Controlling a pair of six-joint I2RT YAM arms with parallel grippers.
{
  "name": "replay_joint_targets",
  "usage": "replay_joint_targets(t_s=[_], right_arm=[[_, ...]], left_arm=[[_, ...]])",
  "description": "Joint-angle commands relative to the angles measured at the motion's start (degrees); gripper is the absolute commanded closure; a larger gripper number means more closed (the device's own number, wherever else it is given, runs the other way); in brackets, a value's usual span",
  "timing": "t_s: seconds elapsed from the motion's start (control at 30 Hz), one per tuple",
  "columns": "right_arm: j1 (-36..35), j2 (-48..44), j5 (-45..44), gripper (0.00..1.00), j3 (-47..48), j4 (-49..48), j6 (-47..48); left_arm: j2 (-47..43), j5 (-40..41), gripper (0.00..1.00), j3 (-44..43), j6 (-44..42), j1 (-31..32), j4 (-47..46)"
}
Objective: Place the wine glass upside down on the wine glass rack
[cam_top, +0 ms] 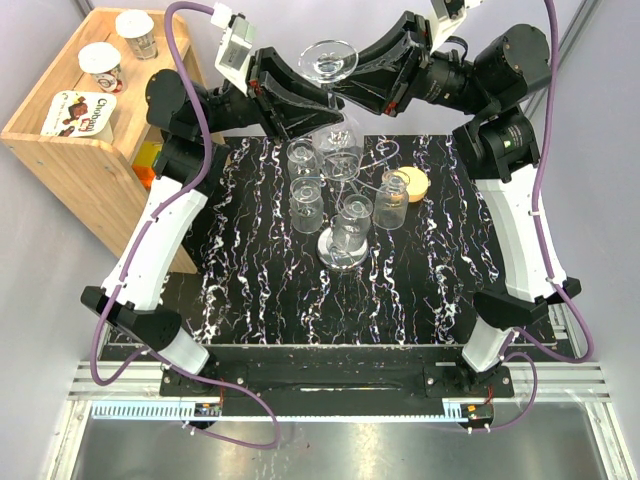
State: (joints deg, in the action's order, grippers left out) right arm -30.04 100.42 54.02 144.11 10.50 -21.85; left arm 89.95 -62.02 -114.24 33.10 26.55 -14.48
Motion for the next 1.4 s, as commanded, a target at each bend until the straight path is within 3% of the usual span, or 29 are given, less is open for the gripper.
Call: replay_joint_targets(t_s=[0.0,0.43,0.67,0.83,0.93,1.2,1.37], right_arm=[[0.0,-2.0,-2.3,1.0,3.1,-3.4,0.8],[0.0,-3.0,-3.6,0.54,2.4,0.2,3.1],[0.0,-3.0,-3.5,0.48,2.0,1.2,3.6],[0.1,-4.1,-4.2,0.38,1.2,5.2,7.6],[0.0,-4.6,-4.9,0.25,0.6,8.6,10.7],[0.0,-5.9,-7.9,0.22,-1.2,13.5,16.0],[0.1,-7.5,-17.9,0.21,-3.6,20.9,26.4]], left_arm=[[-0.2,-2.4,1.0,0.2,0.1,-0.4,0.2],[-0.2,-2.4,1.0,-1.6,0.2,-1.5,1.2],[0.0,-2.1,1.0,-2.7,0.1,-1.8,1.6],[0.0,-2.5,1.0,-3.0,1.5,-3.5,0.2],[-0.1,-2.8,1.0,-3.2,3.6,-5.0,-1.8],[-0.5,-3.4,1.0,-3.3,4.8,-7.2,-3.3],[-0.5,-3.7,1.0,-3.4,6.5,-11.0,-5.2]])
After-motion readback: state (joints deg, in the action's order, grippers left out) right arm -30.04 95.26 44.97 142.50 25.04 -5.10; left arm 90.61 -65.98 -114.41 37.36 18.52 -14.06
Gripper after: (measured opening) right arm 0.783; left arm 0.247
